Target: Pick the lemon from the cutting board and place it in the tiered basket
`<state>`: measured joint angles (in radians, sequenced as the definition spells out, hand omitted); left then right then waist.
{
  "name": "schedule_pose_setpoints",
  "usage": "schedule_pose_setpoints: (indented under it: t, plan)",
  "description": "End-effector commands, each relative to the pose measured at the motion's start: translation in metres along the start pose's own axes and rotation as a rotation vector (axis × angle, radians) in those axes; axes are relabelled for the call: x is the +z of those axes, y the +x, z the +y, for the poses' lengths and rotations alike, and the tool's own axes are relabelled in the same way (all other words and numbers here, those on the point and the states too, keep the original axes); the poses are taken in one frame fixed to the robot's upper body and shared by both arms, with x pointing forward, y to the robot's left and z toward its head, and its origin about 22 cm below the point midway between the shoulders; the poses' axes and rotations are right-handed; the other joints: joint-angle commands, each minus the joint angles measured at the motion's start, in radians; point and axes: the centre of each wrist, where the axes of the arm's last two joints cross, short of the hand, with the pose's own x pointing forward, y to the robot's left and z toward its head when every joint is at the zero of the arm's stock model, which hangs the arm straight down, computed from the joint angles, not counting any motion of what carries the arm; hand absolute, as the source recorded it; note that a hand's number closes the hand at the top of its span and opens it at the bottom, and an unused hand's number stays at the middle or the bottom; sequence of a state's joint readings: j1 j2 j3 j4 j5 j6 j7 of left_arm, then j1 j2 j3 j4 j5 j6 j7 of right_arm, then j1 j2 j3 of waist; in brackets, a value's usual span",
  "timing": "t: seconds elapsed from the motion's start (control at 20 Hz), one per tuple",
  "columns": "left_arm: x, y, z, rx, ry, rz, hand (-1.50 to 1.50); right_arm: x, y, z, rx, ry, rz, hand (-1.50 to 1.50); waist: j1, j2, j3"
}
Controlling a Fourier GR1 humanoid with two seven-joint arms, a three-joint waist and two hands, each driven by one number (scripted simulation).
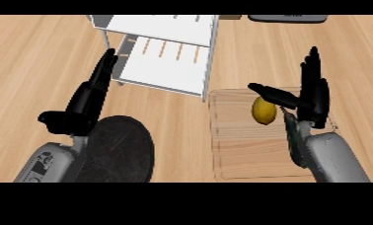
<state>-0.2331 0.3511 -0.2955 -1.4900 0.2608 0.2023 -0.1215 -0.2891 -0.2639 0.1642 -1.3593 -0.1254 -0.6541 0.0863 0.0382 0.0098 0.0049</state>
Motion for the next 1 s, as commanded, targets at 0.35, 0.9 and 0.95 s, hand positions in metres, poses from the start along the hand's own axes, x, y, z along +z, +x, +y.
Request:
schedule_pose_setpoints:
  t: [0.35, 0.9, 0.95]
  plan:
    - [0.035, -0.047, 0.001, 0.034, -0.074, 0.215, 0.0, -0.016, 0.045, 0.094, 0.221, -0.145, -0.146, -1.5, -0.032, -0.021, -0.012]
    - [0.034, -0.047, 0.003, 0.02, -0.046, 0.22, 0.0, -0.047, 0.032, 0.071, 1.039, 0.163, 0.322, -1.5, -0.046, -0.033, -0.022]
    - [0.036, -0.049, 0.005, 0.016, -0.051, 0.23, 0.0, -0.042, 0.036, 0.079, 1.093, 0.192, 0.358, -1.5, -0.048, -0.035, -0.02]
